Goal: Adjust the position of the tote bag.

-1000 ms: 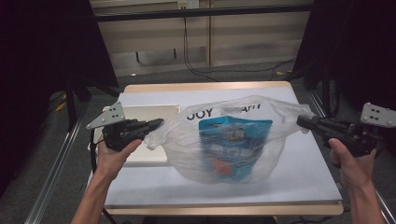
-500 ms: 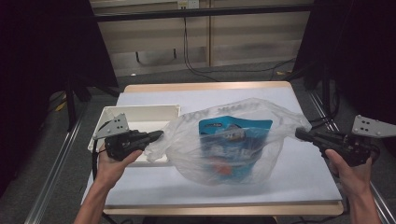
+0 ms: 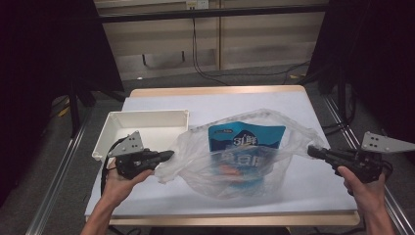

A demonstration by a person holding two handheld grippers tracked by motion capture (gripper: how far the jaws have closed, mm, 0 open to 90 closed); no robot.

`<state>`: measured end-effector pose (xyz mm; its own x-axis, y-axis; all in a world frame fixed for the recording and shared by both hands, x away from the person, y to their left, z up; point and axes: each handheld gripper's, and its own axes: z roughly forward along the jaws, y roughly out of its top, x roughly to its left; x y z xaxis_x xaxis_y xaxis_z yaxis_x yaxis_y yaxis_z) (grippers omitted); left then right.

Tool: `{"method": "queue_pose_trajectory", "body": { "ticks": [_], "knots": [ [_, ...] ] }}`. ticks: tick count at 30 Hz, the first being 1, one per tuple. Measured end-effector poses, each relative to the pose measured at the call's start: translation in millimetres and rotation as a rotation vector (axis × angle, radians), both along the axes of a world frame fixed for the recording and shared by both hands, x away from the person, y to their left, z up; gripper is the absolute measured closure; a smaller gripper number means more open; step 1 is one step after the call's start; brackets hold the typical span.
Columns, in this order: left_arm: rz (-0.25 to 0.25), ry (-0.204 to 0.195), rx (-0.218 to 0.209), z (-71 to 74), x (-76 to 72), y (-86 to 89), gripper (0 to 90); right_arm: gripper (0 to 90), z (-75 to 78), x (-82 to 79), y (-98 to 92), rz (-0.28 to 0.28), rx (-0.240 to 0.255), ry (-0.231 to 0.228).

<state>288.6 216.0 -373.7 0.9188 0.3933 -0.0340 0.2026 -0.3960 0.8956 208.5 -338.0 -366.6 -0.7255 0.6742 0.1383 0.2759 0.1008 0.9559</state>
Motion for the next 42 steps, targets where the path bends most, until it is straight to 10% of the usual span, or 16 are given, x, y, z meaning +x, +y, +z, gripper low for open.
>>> {"method": "queue_pose_trajectory", "body": {
  "ticks": [42],
  "knots": [
    [-0.044, 0.12, 0.184, -63.4, -17.2, -8.9, 90.0, 90.0, -76.8, -10.0, 0.9, -0.061, -0.093, 0.207]
  ]
}}
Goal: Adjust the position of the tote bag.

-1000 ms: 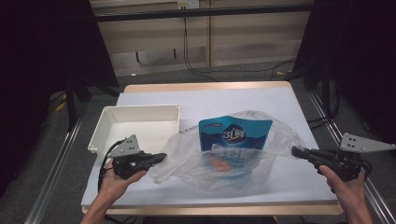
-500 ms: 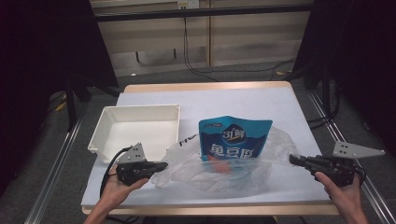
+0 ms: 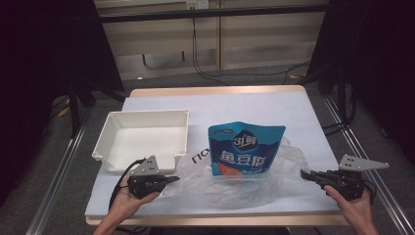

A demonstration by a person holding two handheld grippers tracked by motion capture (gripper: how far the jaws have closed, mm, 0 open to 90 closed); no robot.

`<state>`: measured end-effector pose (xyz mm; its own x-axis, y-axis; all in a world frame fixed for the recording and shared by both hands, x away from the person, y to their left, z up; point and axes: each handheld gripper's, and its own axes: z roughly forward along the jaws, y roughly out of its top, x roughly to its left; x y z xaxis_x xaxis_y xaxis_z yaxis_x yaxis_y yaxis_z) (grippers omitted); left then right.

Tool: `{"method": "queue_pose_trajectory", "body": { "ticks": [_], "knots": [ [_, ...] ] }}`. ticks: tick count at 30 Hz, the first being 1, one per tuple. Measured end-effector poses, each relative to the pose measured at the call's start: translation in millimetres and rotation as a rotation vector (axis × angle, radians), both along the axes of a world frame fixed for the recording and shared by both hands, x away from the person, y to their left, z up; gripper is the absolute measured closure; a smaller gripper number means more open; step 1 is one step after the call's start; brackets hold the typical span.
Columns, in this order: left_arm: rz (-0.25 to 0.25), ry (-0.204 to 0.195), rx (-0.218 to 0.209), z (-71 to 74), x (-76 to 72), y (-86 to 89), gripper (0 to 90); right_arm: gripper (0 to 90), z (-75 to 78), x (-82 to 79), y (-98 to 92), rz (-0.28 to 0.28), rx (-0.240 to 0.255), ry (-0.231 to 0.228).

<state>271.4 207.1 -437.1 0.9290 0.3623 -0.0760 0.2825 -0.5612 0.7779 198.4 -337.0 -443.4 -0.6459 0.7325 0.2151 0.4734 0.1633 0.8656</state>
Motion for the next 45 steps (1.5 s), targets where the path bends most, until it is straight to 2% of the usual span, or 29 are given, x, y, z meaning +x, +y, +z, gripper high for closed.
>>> {"method": "queue_pose_trajectory", "body": {
  "ticks": [2, 3, 5, 7, 8, 11, 13, 14, 18, 23, 24, 27, 29, 31, 33, 34, 38, 43, 45],
  "knots": [
    [0.012, 0.009, 0.005, -5.1, -0.6, 2.9, 90.0, 90.0, -2.5, 0.1, -0.1, 0.004, 0.0, 0.008],
    [0.005, 0.02, 0.024, -6.4, -1.5, 3.1, 90.0, 90.0, -3.9, 0.3, 0.1, 0.001, 0.002, 0.013],
    [-0.002, 0.018, 0.052, -9.8, -4.8, 0.2, 90.0, 90.0, -8.1, 1.4, 1.0, 0.004, -0.01, 0.026],
    [-0.012, 0.021, 0.051, -12.1, -5.7, -1.8, 90.0, 90.0, -10.1, 1.9, 1.7, 0.002, -0.022, 0.035],
    [-0.015, 0.022, 0.075, -15.0, -6.4, -3.4, 90.0, 90.0, -13.7, 2.5, 1.5, 0.0, -0.045, 0.051],
    [-0.015, 0.033, 0.071, -18.0, -6.2, -3.4, 90.0, 90.0, -16.4, 2.2, -0.4, -0.016, -0.047, 0.052],
    [-0.017, 0.041, 0.09, -23.4, -5.9, -4.2, 90.0, 90.0, -20.2, 1.8, -0.6, -0.02, -0.053, 0.054],
    [-0.034, 0.056, 0.104, -26.0, -5.9, -5.0, 90.0, 90.0, -22.0, 2.2, -0.3, -0.018, -0.056, 0.055],
    [-0.041, 0.062, 0.154, -34.1, -6.2, -8.0, 90.0, 90.0, -31.6, 4.4, 1.4, -0.017, -0.099, 0.096],
    [-0.036, 0.08, 0.128, -36.1, -2.9, -5.9, 90.0, 90.0, -36.0, 6.1, 1.4, -0.017, -0.138, 0.119],
    [-0.029, 0.079, 0.123, -36.8, -2.8, -6.0, 90.0, 90.0, -39.5, 7.3, 4.5, -0.009, -0.197, 0.136],
    [-0.035, 0.081, 0.132, -35.8, -2.6, -5.2, 90.0, 90.0, -41.9, 7.9, 5.6, -0.008, -0.196, 0.144],
    [-0.033, 0.08, 0.104, -34.9, -4.6, -5.5, 90.0, 88.8, -42.3, 7.9, 4.8, -0.002, -0.186, 0.139],
    [-0.033, 0.074, 0.096, -30.5, -6.1, -3.3, 90.0, 81.5, -39.4, 5.9, 4.5, -0.007, -0.174, 0.122],
    [-0.021, 0.07, 0.056, -25.8, -7.5, -0.3, 88.3, 76.2, -34.0, 3.3, 4.0, -0.013, -0.142, 0.095],
    [-0.013, 0.065, 0.032, -23.8, -8.2, 1.3, 85.9, 72.9, -30.8, 1.9, 4.0, -0.008, -0.122, 0.077],
    [0.02, 0.042, -0.017, -12.8, -10.1, 9.8, 77.1, 59.5, -18.0, -4.3, 5.0, -0.017, -0.082, 0.03],
    [0.051, 0.016, -0.083, -0.7, -12.4, 17.6, 68.3, 45.1, -2.8, -13.1, 7.6, -0.032, -0.062, -0.019],
    [0.055, 0.009, -0.083, 2.0, -11.9, 19.2, 63.1, 43.2, 0.1, -15.0, 8.0, -0.036, -0.061, -0.029]
  ]
}}
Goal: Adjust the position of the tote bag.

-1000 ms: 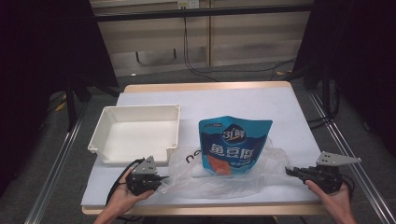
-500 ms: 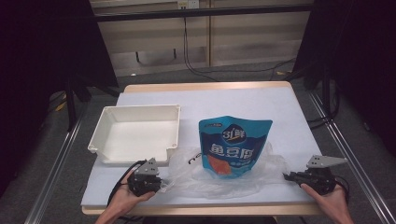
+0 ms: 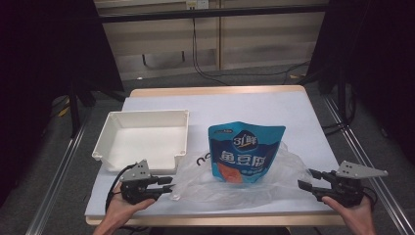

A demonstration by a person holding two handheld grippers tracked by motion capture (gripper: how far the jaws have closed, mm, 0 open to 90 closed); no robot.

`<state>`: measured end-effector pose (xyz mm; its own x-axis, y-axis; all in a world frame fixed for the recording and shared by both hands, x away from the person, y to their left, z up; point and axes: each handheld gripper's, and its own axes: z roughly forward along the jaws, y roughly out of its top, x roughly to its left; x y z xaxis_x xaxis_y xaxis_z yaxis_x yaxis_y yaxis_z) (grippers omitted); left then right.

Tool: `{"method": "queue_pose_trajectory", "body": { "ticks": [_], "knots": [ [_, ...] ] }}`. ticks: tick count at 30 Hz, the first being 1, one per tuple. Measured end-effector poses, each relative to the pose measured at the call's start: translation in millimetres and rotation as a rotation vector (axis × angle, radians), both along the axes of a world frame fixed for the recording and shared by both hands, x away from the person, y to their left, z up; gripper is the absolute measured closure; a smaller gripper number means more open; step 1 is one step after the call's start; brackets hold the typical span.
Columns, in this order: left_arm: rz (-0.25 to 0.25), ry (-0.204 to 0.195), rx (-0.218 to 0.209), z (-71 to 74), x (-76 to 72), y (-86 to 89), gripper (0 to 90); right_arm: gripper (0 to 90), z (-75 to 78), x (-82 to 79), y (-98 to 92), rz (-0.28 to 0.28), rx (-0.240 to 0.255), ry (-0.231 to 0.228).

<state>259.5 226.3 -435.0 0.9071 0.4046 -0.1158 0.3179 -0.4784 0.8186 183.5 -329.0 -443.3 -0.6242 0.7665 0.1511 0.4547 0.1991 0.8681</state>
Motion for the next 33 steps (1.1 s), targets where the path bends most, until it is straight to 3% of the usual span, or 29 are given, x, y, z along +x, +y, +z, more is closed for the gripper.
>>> {"method": "queue_pose_trajectory", "body": {
  "ticks": [1, 3, 4, 8, 13, 16, 17, 19, 20, 21, 23, 24, 25, 26, 27, 29, 32, 33],
  "knots": [
    [0.016, -0.011, -0.017, 4.3, 0.1, 2.3, 62.2, 37.3, 5.5, -3.5, 0.4, -0.002, 0.007, -0.015],
    [0.028, -0.015, -0.02, 5.9, 0.3, 3.2, 60.8, 35.5, 7.9, -4.7, -0.1, -0.004, 0.012, -0.022],
    [0.035, -0.02, 0.004, 8.8, 3.4, 1.5, 57.2, 34.9, 12.3, -6.7, -2.7, -0.005, 0.022, -0.035],
    [0.043, -0.032, -0.022, 15.0, 8.0, -2.4, 58.6, 35.0, 18.2, -2.7, -7.3, -0.02, 0.033, -0.053],
    [0.016, -0.064, -0.05, 30.9, 20.0, -23.7, 58.2, 39.8, 28.9, 18.8, 9.8, 0.015, 0.01, -0.075],
    [0.0, -0.072, -0.063, 37.3, 24.3, -32.1, 53.9, 39.3, 33.7, 27.3, 18.4, 0.04, 0.004, -0.089],
    [-0.003, -0.069, -0.07, 40.3, 28.1, -42.7, 51.0, 38.5, 37.9, 34.5, 27.0, 0.055, -0.005, -0.1],
    [-0.017, -0.07, -0.06, 39.5, 31.3, -54.9, 47.9, 39.4, 39.1, 41.7, 34.4, 0.072, -0.023, -0.097],
    [-0.017, -0.07, -0.06, 39.5, 31.3, -54.9, 47.7, 41.6, 38.5, 45.5, 37.1, 0.086, -0.027, -0.094],
    [-0.033, -0.063, -0.039, 35.4, 35.8, -66.4, 47.2, 46.6, 37.5, 48.3, 39.5, 0.094, -0.029, -0.082],
    [-0.032, -0.057, -0.016, 29.1, 41.4, -74.9, 50.8, 61.4, 35.1, 53.2, 43.1, 0.105, -0.035, -0.08],
    [-0.032, -0.057, -0.016, 29.1, 41.4, -74.9, 54.2, 61.4, 35.1, 53.2, 43.1, 0.105, -0.035, -0.08],
    [-0.047, -0.041, -0.009, 26.4, 43.2, -77.9, 54.2, 67.7, 34.0, 55.6, 43.8, 0.109, -0.02, -0.077],
    [-0.037, -0.037, 0.033, 21.2, 44.2, -83.4, 68.9, 85.7, 31.5, 60.8, 43.8, 0.099, -0.007, -0.076],
    [-0.044, -0.031, 0.032, 19.9, 44.0, -84.1, 79.8, 88.7, 29.8, 63.5, 43.2, 0.098, 0.001, -0.07],
    [-0.032, -0.009, 0.039, 16.7, 43.5, -84.4, 89.7, 90.0, 25.2, 69.5, 42.1, 0.091, -0.007, -0.048],
    [-0.019, 0.018, 0.051, 10.8, 43.7, -82.9, 90.0, 90.0, 18.9, 75.2, 40.4, 0.071, -0.024, -0.018],
    [-0.026, 0.039, 0.081, 4.9, 42.0, -80.5, 90.0, 90.0, 10.9, 80.5, 38.7, 0.055, -0.032, 0.009]
  ]
}}
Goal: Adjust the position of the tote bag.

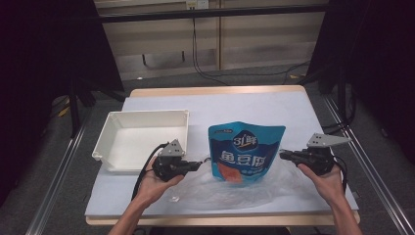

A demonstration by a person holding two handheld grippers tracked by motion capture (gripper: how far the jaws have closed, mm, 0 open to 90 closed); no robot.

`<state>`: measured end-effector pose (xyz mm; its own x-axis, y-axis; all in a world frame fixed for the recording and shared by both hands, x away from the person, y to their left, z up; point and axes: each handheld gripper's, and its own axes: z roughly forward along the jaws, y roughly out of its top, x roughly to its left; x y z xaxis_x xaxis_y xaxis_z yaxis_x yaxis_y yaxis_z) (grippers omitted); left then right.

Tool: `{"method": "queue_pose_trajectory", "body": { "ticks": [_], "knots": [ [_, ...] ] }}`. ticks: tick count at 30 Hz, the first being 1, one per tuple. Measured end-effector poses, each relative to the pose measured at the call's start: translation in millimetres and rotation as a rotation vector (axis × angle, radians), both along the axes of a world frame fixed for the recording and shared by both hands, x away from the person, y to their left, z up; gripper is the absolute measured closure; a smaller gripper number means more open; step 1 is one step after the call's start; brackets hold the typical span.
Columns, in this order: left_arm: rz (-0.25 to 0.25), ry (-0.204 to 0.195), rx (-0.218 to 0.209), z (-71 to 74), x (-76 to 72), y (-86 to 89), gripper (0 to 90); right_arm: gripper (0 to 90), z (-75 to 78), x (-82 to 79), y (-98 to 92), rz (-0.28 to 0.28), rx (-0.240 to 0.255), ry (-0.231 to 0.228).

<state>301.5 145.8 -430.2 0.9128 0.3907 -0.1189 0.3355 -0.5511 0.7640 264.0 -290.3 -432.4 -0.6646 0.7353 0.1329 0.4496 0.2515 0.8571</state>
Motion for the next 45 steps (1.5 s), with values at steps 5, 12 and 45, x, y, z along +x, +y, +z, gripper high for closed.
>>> {"method": "queue_pose_trajectory", "body": {
  "ticks": [5, 12, 45],
  "knots": [
    [-0.033, 0.037, 0.047, -10.3, -5.0, 2.4, 90.0, 90.0, -18.4, 7.3, 4.0, 0.005, -0.018, 0.058],
    [-0.017, 0.074, 0.066, -27.0, -4.9, 10.9, 90.0, 90.0, -37.3, 13.8, 19.8, 0.032, -0.073, 0.102],
    [-0.031, -0.076, -0.071, 15.5, -29.3, 8.8, 70.9, 49.4, 12.0, -37.0, 20.6, -0.015, -0.089, -0.077]
  ]
}}
